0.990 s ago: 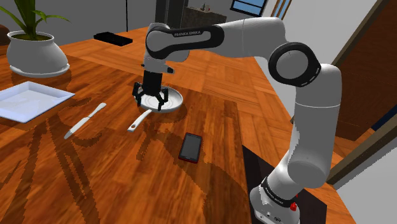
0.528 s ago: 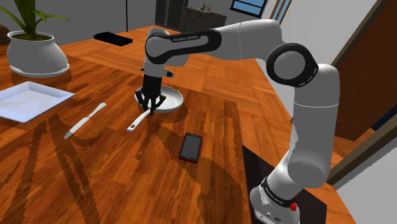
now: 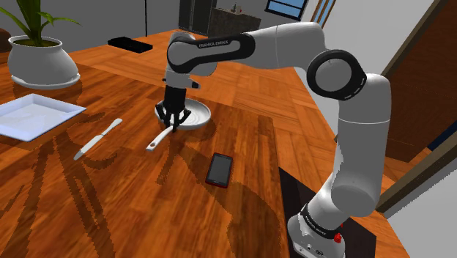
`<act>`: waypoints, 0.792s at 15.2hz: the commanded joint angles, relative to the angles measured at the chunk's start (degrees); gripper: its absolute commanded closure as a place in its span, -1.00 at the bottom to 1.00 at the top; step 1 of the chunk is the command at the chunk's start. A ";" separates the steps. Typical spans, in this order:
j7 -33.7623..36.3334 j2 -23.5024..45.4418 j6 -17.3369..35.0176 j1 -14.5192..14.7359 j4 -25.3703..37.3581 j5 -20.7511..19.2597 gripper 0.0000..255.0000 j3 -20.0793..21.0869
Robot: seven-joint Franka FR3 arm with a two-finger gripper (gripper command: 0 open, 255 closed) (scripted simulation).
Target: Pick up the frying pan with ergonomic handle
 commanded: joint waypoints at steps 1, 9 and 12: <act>0.17 -0.52 -0.92 -0.05 0.43 0.07 1.00 0.06; 1.25 -2.04 -6.20 -0.16 4.34 0.19 1.00 0.23; 1.69 -2.42 -8.26 -0.17 6.08 0.21 1.00 0.29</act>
